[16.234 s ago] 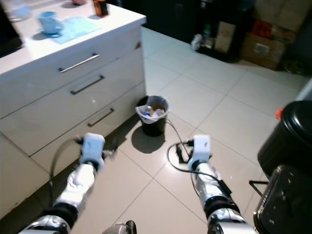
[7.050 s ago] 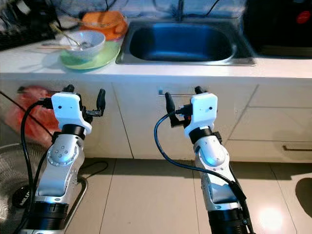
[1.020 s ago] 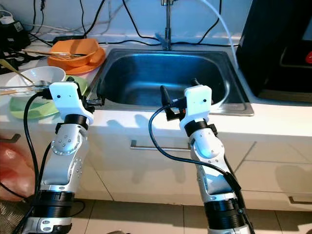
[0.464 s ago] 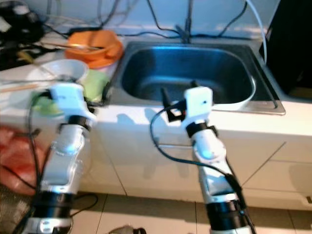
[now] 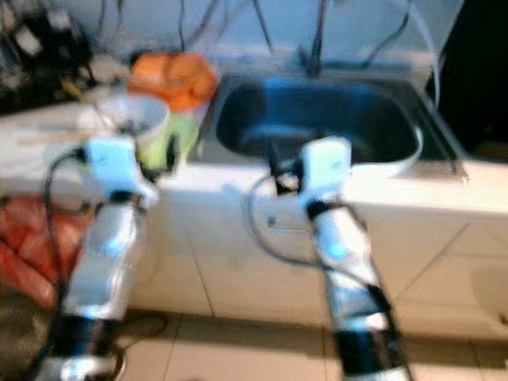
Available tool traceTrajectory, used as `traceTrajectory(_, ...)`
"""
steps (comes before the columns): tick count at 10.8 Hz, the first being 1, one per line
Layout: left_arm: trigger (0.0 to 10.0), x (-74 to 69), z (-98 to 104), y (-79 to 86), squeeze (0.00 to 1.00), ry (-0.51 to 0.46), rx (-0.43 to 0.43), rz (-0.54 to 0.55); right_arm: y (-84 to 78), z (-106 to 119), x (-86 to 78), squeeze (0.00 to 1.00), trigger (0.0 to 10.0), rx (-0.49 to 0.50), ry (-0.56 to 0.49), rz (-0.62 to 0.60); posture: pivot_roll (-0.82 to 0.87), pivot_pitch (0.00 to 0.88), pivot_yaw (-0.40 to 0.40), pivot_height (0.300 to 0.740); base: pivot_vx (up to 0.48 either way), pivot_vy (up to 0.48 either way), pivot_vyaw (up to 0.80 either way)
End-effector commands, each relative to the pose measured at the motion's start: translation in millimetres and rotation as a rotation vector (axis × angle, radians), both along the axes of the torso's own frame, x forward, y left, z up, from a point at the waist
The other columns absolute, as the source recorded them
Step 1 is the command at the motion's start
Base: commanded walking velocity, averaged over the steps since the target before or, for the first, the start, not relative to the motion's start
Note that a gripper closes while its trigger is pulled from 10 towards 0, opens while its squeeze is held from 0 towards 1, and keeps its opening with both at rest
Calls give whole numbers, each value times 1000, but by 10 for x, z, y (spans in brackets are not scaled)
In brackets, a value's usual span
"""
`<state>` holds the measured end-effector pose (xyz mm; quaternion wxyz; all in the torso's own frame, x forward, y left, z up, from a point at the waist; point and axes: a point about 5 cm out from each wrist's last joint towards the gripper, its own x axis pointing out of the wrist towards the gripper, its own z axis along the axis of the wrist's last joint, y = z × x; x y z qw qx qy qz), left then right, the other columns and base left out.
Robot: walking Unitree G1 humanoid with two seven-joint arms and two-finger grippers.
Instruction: Kitchen organization
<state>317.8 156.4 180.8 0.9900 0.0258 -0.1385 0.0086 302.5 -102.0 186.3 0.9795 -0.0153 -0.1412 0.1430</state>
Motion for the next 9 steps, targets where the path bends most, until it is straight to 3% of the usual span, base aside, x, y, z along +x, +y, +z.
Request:
traceTrajectory(1,10000,7,12,-61,0,1,-9,-20,-66,24,8,0,10000,-8,-8,-19,-16,53,41,740,0,0,0)
traceTrajectory(7,10000,-6,59,-109,0,-32,-5,-38,-54,95,7,0,10000,-11,-39,-24,-15,53,42,740,0,0,0)
traceTrajectory(8,10000,-10,134,-101,0,-61,1,-39,-39,168,-4,0,10000,-23,-75,-24,-18,55,44,740,0,0,0)
traceTrajectory(9,10000,-5,352,-143,0,-135,3,-53,-36,269,-10,0,10000,-6,-104,-28,-15,55,42,740,0,0,0)
